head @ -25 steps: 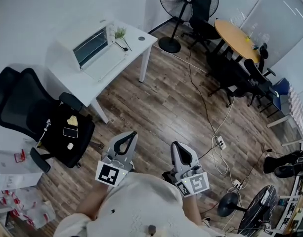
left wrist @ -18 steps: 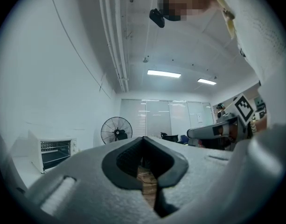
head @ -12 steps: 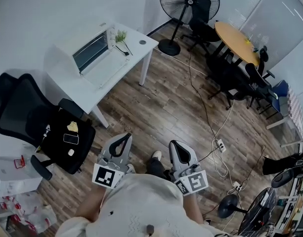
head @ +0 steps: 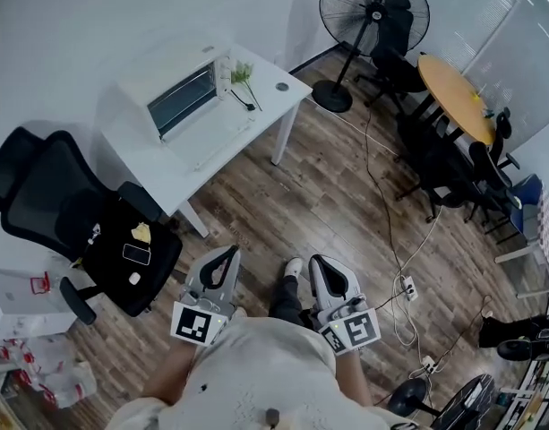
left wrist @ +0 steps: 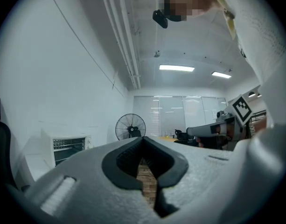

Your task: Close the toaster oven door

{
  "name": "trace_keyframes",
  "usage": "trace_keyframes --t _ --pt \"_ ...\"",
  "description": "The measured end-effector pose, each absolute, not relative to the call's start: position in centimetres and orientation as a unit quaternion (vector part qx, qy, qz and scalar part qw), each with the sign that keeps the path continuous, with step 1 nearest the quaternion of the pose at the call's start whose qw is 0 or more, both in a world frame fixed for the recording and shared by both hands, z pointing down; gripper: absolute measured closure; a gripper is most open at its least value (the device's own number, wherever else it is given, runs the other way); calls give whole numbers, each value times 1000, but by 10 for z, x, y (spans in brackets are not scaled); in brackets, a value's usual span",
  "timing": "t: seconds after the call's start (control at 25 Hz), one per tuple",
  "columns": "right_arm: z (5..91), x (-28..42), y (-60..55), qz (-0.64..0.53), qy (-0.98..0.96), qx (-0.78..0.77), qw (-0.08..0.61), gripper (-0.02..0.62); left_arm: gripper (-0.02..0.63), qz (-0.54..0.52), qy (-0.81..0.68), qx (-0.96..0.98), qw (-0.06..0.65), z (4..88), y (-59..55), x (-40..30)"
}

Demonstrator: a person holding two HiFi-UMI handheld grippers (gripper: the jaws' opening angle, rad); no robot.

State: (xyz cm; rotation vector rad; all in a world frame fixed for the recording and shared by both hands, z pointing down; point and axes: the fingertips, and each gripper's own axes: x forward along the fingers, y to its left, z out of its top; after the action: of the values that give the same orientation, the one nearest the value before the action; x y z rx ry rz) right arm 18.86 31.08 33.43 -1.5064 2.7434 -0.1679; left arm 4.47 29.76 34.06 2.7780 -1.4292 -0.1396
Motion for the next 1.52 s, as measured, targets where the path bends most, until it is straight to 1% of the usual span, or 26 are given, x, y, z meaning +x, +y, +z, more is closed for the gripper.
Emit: trace_keyframes --t 0.36,0.84,1.24,1.52 --pt "332 215 221 -60 894 -444 3 586 603 -40 -484 874 6 334 223 79" --pt "324 262 115 -57 927 -371 10 586 603 -45 -560 827 0 324 139 124" --pt "325 308 57 -50 942 -331 8 586 603 -28 -605 796 -12 337 99 156" --pt "332 308 26 -73 946 -315 11 586 603 -38 -627 778 4 335 76 158"
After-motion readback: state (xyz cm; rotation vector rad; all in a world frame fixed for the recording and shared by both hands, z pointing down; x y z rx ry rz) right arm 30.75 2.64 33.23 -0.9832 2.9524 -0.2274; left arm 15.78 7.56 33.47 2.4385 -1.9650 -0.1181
